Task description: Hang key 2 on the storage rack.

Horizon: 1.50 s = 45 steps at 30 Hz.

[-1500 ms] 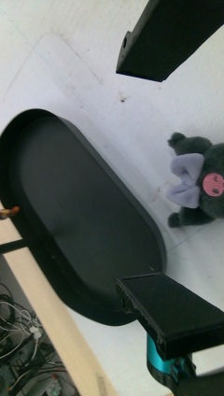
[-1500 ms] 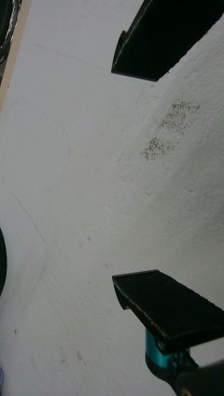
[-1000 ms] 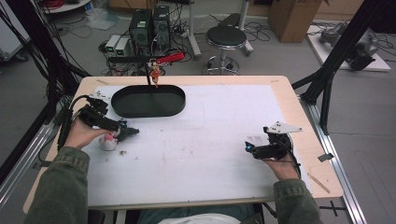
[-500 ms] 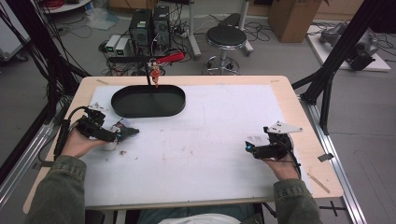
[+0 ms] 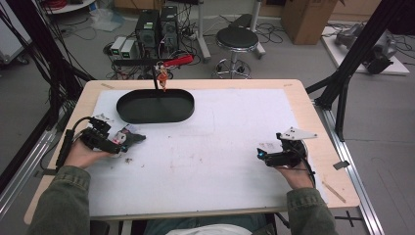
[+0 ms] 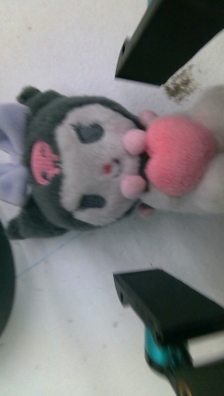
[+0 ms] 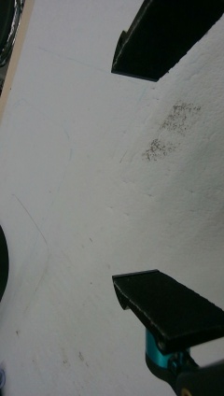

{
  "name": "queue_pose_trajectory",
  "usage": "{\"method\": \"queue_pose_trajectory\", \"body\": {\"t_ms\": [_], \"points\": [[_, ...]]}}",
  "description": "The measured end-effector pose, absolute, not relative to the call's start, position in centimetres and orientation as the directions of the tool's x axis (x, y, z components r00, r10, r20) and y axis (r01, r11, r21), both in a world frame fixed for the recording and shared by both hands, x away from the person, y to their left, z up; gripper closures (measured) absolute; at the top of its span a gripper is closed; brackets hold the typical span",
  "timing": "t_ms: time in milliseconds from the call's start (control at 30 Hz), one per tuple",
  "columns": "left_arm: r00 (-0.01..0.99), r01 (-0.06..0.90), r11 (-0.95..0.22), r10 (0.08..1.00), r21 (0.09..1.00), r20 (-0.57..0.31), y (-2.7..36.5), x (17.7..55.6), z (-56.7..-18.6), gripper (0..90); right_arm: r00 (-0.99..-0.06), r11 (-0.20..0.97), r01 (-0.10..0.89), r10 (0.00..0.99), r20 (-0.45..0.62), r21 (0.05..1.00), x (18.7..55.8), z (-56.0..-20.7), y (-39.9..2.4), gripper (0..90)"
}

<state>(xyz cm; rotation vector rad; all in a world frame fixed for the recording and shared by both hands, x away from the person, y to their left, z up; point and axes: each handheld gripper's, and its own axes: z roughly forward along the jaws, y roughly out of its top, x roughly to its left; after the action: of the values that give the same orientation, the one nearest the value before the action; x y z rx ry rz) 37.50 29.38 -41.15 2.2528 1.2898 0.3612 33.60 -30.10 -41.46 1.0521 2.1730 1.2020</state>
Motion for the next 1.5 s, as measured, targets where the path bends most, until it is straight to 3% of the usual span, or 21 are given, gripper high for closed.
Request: {"method": "queue_pose_trajectory", "body": {"t_ms": [33,67,100,200,533,867,1500], "points": [[0.515,0.722,-0.415,0.856,0.553,-0.031,29.5,37.4,-41.1,27.6,-0.613,0.332,0.411,0.790,-0.012,0.849,33.6,-41.5,-30.1,1.0],[0.524,0.724,-0.408,0.850,0.556,-0.059,29.6,37.3,-41.0,40.8,-0.612,0.332,0.411,0.790,-0.012,0.849,33.6,-41.5,-30.1,1.0],[0.523,0.725,-0.411,0.851,0.553,-0.054,29.5,37.3,-40.9,47.5,-0.612,0.331,0.413,0.791,-0.011,0.849,33.6,-41.5,-30.1,1.0],[0.529,0.715,-0.427,0.848,0.553,-0.029,29.3,37.2,-40.8,51.2,-0.612,0.332,0.411,0.791,-0.014,0.849,33.6,-41.5,-30.1,1.0],[0.535,0.695,-0.417,0.844,0.585,-0.034,30.2,36.9,-38.8,51.5,-0.612,0.334,0.411,0.791,-0.015,0.849,33.6,-41.4,-30.0,1.0],[0.595,0.650,-0.495,0.803,0.576,0.019,29.8,37.3,-35.5,51.9,-0.615,0.337,0.412,0.789,-0.015,0.846,33.6,-41.4,-29.9,1.0],[0.518,0.635,-0.446,0.851,0.630,0.081,28.9,39.4,-30.4,52.3,-0.617,0.333,0.399,0.787,-0.018,0.854,33.9,-41.4,-30.0,1.0]]}}
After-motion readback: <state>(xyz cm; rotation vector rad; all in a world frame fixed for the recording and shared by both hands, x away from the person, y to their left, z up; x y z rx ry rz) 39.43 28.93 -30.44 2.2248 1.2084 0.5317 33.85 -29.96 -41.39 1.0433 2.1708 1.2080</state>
